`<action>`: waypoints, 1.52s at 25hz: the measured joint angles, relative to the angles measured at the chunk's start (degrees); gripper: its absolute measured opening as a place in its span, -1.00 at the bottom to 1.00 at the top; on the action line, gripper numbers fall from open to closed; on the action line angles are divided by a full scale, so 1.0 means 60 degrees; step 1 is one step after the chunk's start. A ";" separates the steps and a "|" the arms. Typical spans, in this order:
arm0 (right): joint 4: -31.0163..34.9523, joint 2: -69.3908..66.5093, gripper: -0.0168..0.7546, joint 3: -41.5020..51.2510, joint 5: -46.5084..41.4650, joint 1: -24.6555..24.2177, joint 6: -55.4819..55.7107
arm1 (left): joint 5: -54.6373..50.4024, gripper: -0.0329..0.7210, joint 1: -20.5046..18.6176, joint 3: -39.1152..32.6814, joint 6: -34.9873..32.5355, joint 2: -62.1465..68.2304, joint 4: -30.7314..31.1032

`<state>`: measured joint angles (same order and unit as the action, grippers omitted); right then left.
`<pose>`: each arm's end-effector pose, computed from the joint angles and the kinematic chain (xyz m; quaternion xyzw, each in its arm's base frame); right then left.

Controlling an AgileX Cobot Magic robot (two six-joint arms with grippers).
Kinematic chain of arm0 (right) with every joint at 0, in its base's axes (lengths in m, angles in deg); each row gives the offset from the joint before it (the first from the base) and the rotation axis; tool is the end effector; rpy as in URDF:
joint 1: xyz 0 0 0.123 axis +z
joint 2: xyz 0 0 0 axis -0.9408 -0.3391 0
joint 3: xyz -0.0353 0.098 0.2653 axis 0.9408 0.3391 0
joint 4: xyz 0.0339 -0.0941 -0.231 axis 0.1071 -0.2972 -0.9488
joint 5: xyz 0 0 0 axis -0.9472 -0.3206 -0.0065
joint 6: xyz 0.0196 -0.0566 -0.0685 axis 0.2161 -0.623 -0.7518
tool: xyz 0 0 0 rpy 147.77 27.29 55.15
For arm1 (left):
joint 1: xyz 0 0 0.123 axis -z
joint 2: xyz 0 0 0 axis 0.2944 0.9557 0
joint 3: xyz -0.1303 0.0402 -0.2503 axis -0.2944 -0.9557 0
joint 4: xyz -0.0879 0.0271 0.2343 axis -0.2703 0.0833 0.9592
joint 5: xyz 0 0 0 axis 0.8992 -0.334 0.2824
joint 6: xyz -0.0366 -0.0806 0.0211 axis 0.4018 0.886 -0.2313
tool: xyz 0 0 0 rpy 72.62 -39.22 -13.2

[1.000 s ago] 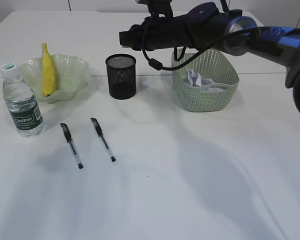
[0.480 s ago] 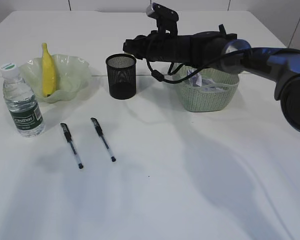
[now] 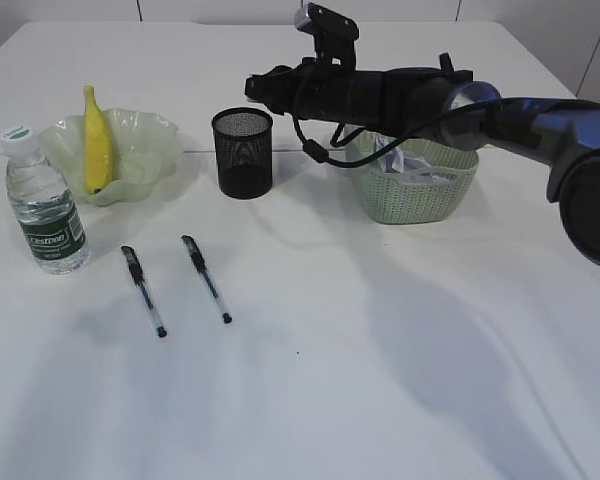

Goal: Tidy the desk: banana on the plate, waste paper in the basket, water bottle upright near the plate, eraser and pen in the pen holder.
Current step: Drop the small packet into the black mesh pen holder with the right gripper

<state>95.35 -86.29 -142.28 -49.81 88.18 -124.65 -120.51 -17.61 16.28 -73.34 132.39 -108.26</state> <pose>0.5434 0.2198 0.1805 -0.1449 0.7576 0.3604 0.5246 0.2109 -0.0217 0.3017 -0.0313 0.9406 -0.1454 0.3051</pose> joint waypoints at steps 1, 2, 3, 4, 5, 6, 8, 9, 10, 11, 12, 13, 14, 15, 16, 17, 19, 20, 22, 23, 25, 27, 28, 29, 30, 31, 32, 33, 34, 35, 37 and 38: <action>0.0000 0.0000 -0.62 0.0000 0.0000 0.0000 -0.0020 | 0.0000 0.23 0.0000 0.0000 0.0000 0.0000 0.0000; 0.0000 0.0000 -0.60 0.0000 0.0000 0.0000 -0.0020 | 0.0000 0.22 0.0000 0.0000 0.0000 0.0000 0.0000; 0.0000 0.0000 -0.59 0.0000 0.0000 0.0000 -0.0039 | 0.0000 0.22 0.0000 0.0000 0.0000 0.0000 0.0000; 0.0000 0.0000 -0.56 0.0000 0.0000 0.0000 -0.0037 | 0.0000 0.22 0.0000 0.0000 0.0000 0.0000 0.0000; 0.0000 0.0000 -0.53 0.0000 0.0000 0.0000 -0.0037 | 0.0000 0.21 0.0000 0.0000 0.0000 0.0000 0.0000; 0.0000 0.0000 -0.50 0.0000 0.0000 0.0000 -0.0037 | 0.0000 0.21 0.0000 0.0000 0.0000 0.0000 0.0000; 0.0000 0.0000 -0.46 0.0000 0.0000 0.0000 0.0023 | 0.0000 0.21 0.0000 0.0000 0.0000 0.0000 0.0000; 0.0000 0.0000 -0.45 0.0000 0.0000 0.0000 0.0040 | 0.0000 0.21 0.0000 0.0000 0.0000 0.0000 0.0000; 0.0005 0.0000 -0.44 0.0000 0.0000 0.0000 0.0046 | 0.0000 0.21 0.0000 0.0000 0.0000 0.0000 0.0000; 0.0021 0.0000 -0.42 0.0000 0.0000 0.0000 0.0062 | 0.0000 0.21 0.0000 0.0000 0.0000 0.0000 0.0000; 0.0021 0.0000 -0.41 0.0000 0.0000 0.0000 0.0062 | 0.0000 0.20 0.0000 0.0000 0.0000 0.0000 -0.0006; 0.0021 0.0000 -0.40 0.0000 0.0000 0.0000 0.0062 | 0.0000 0.20 0.0000 0.0000 0.0000 0.0000 -0.0006; 0.0021 0.0000 -0.38 0.0000 0.0000 0.0000 0.0062 | 0.0000 0.20 0.0000 0.0000 0.0000 0.0000 -0.0006; 0.0021 0.0000 -0.36 0.0000 0.0000 0.0000 0.0084 | 0.0000 0.20 0.0000 0.0000 0.0000 0.0000 -0.0006; 0.0021 0.0000 -0.35 0.0000 0.0000 0.0000 0.0106 | 0.0000 0.20 0.0000 0.0000 0.0000 0.0000 -0.0006; 0.0021 0.0000 -0.34 0.0000 0.0000 0.0000 0.0111 | 0.0000 0.19 0.0000 0.0000 0.0000 0.0000 -0.0006; 0.0021 0.0000 -0.33 -0.0016 0.0000 0.0000 0.0127 | 0.0000 0.19 0.0000 0.0000 0.0000 0.0000 -0.0006; 0.0021 0.0000 -0.32 -0.0022 0.0000 0.0000 0.0127 | 0.0000 0.19 0.0000 0.0000 0.0000 0.0000 -0.0006; 0.0021 0.0000 -0.26 -0.0086 0.0000 0.0000 0.0131 | 0.0000 0.19 0.0000 0.0000 0.0000 0.0000 -0.0006; 0.0021 0.0000 -0.20 -0.0155 0.0000 0.0000 0.0131 | 0.0000 0.19 0.0000 0.0000 0.0000 0.0000 -0.0006; 0.0021 0.0000 -0.05 -0.0261 -0.0040 0.0000 0.0147 | 0.0000 0.19 0.0000 0.0000 0.0000 0.0000 -0.0006; 0.0021 0.0000 0.07 -0.0345 -0.0055 0.0000 0.0147 | 0.0000 0.19 0.0000 0.0000 0.0000 0.0000 -0.0006; 0.0021 0.0000 0.10 -0.0362 -0.0061 0.0000 0.0147 | 0.0000 0.19 0.0000 0.0000 0.0000 0.0000 -0.0006; 0.0021 -0.0007 0.12 -0.0353 -0.0105 0.0000 0.0147 | 0.0000 0.19 0.0000 0.0000 0.0000 0.0000 -0.0006; 0.0021 -0.0023 0.13 -0.0353 -0.0124 0.0000 0.0147 | 0.0000 0.19 0.0000 0.0000 0.0000 0.0000 -0.0006; 0.0021 -0.0030 0.13 -0.0353 -0.0127 0.0000 0.0147 | 0.0000 0.19 0.0000 0.0000 0.0000 0.0000 -0.0006; 0.0001 -0.0054 0.14 -0.0353 -0.0140 0.0000 0.0147 | 0.0000 0.19 0.0000 0.0000 0.0000 0.0000 -0.0006; -0.0018 -0.0069 0.14 -0.0353 -0.0140 0.0000 0.0147 | 0.0000 0.19 0.0000 0.0000 0.0000 0.0000 -0.0006; -0.0041 -0.0092 0.14 -0.0353 -0.0140 0.0000 0.0147 | 0.0000 0.19 0.0000 0.0000 0.0000 0.0000 -0.0006; -0.0082 -0.0092 0.14 -0.0353 -0.0140 0.0000 0.0167 | 0.0000 0.19 0.0000 0.0000 0.0000 0.0000 -0.0006; -0.0251 -0.0092 0.14 -0.0353 -0.0140 0.0000 0.0470 | 0.0000 0.19 0.0000 0.0000 0.0000 0.0000 -0.0006; -0.0458 -0.0092 0.15 -0.0353 -0.0166 0.0000 0.0698 | 0.0000 0.19 0.0000 0.0000 0.0000 0.0000 -0.0006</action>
<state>92.61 -86.84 -144.40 -50.80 88.18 -120.46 -120.51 -17.61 16.28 -73.34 132.39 -108.29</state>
